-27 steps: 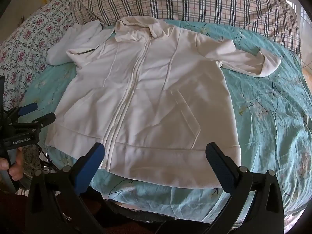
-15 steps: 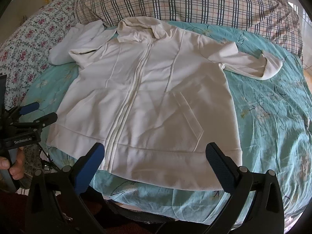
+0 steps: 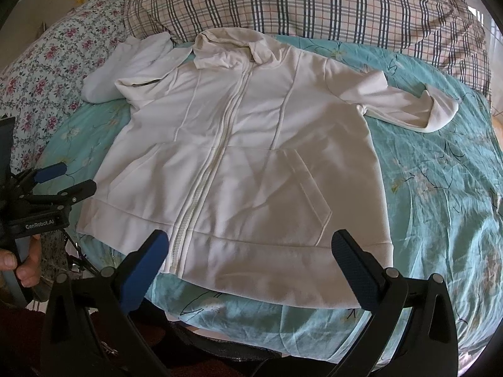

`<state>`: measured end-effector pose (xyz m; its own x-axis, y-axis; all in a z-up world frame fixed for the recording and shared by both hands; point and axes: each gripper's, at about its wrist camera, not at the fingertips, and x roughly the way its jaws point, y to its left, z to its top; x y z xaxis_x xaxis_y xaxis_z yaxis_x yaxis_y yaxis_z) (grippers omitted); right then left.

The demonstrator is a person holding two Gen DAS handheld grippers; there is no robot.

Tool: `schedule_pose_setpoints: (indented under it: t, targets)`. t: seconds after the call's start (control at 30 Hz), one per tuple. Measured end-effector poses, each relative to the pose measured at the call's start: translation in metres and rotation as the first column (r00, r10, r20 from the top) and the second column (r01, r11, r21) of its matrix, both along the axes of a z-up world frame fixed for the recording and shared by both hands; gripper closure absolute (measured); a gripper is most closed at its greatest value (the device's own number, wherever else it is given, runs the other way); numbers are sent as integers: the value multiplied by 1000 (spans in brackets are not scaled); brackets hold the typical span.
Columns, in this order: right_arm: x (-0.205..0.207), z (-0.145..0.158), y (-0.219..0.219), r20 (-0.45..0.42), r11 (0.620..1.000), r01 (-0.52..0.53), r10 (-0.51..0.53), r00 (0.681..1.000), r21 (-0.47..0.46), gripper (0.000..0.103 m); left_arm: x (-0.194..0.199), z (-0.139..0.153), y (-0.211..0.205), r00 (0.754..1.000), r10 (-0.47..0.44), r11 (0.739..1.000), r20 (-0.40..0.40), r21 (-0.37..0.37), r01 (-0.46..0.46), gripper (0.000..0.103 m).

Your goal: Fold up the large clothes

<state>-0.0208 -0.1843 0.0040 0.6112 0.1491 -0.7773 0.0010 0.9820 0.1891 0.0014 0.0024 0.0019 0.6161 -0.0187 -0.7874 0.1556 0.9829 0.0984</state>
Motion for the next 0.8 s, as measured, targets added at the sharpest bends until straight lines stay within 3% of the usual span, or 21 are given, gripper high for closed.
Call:
schedule_pose_setpoints:
  t: [0.2,0.33,0.5,0.8]
  targets:
    - [0,1,0,35,1000,1,-2,999,17,0,0,0,1,1000,0,1000,-10,-17,0,7]
    - [0,0,0,15,1000,-1,1,1000,10,0,0,-1,1,1000,1,1000,-16,-26,-1,7]
    - [0,0,-1,6,1000,-2,1,1000,13,0,1,-3,-1,1000,7,1000,-4,17,-6,7]
    - [2,1,-2,-14,1000,-2,3,1000,24,0,4,-4,-1,1000,7,1000,-26,-12,-8,7]
